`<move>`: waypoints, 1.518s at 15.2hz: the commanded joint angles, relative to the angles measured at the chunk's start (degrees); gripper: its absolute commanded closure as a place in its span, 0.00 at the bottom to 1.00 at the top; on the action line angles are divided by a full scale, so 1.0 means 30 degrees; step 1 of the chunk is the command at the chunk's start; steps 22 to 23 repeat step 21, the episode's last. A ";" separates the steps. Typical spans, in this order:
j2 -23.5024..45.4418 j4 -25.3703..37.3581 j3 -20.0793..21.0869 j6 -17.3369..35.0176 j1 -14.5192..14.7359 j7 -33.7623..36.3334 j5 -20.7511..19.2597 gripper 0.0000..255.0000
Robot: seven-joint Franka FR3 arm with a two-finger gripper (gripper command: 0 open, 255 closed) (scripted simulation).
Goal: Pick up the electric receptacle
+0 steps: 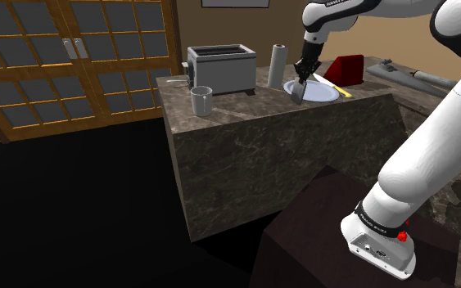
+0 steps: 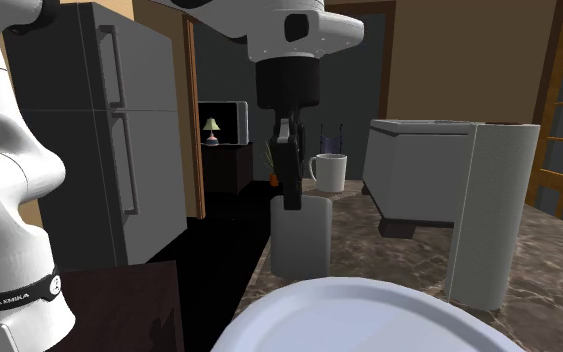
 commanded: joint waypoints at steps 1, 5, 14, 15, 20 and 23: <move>0.0002 -0.0004 0.0000 0.0002 0.0000 -0.0001 0.0000 1.00; -0.0007 0.0261 0.0003 -0.0270 0.0002 0.0002 -0.0003 1.00; -0.0102 0.2468 0.0030 -0.2568 0.0022 0.0030 -0.0025 1.00; -0.0091 0.2737 0.0031 -0.2827 0.0023 0.0028 -0.0021 1.00; 0.0001 0.3908 0.0029 -0.3909 0.0025 0.0011 0.0009 1.00; 0.0003 0.3911 0.0029 -0.3910 0.0025 0.0010 0.0010 1.00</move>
